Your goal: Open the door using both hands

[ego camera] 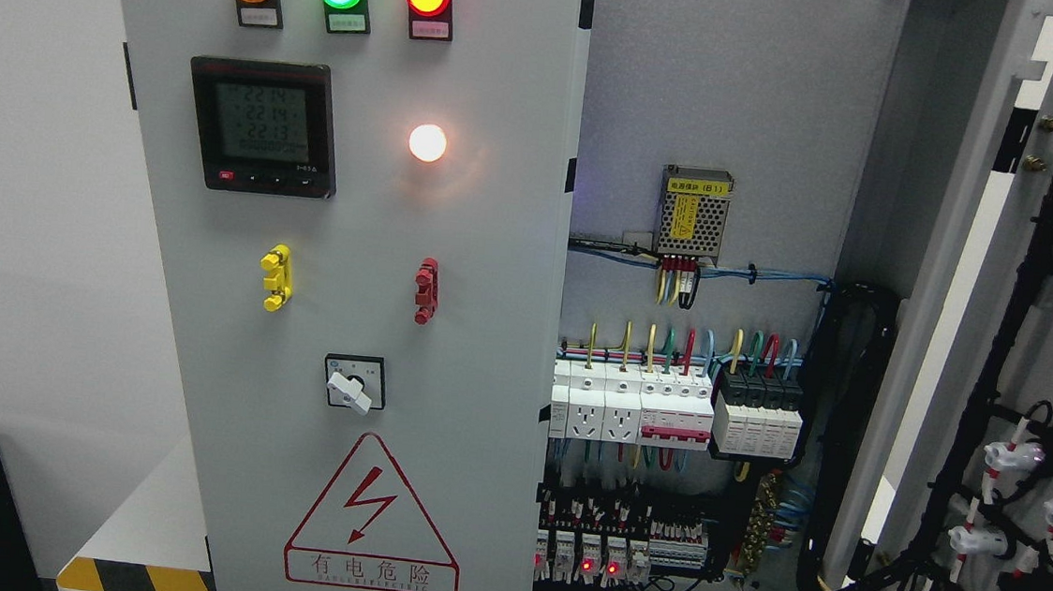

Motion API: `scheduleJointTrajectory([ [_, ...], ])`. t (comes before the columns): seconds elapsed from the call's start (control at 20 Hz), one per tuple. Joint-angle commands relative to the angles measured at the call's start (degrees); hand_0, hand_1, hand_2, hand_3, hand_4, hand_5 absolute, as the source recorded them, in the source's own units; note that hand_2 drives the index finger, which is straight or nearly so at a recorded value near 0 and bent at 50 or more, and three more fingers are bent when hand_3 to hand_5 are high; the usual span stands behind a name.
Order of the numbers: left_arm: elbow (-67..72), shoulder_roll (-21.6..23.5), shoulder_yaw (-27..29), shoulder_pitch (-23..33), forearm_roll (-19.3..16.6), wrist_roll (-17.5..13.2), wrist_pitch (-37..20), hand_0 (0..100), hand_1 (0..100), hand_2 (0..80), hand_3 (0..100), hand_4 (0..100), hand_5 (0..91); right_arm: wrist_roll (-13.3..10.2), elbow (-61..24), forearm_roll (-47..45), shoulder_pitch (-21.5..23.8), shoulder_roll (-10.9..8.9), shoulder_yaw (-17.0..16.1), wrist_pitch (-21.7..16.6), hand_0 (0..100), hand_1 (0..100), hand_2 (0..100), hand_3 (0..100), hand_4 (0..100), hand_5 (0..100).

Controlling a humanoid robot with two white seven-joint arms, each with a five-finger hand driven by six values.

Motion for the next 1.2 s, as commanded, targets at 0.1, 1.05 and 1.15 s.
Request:
scheduleJointTrajectory([
  [0.1, 8.71, -4.90, 14.72, 1.04, -4.51, 0.25, 1.24, 0, 0, 0.0, 0, 0, 0.0, 0.04, 0.00, 0.00, 0.00, 0.00, -0.03, 0.01, 0, 0, 0, 0, 0, 0],
  [1.05, 8.62, -4.98, 15.17, 1.13, -3.46, -0.10, 0.63, 0, 0, 0.0, 0, 0, 0.0, 0.04, -61.80, -0.70, 11.94, -1.14, 0.94, -0.34, 0, 0, 0, 0, 0, 0],
  [1.15, 8.62, -5.07, 14.99, 1.13, -3.72, -0.19, 0.63, 0, 0, 0.0, 0, 0, 0.0, 0.04, -77.53, -1.05, 17.11, -1.41, 2.77, -0.25, 0, 0, 0, 0, 0, 0],
])
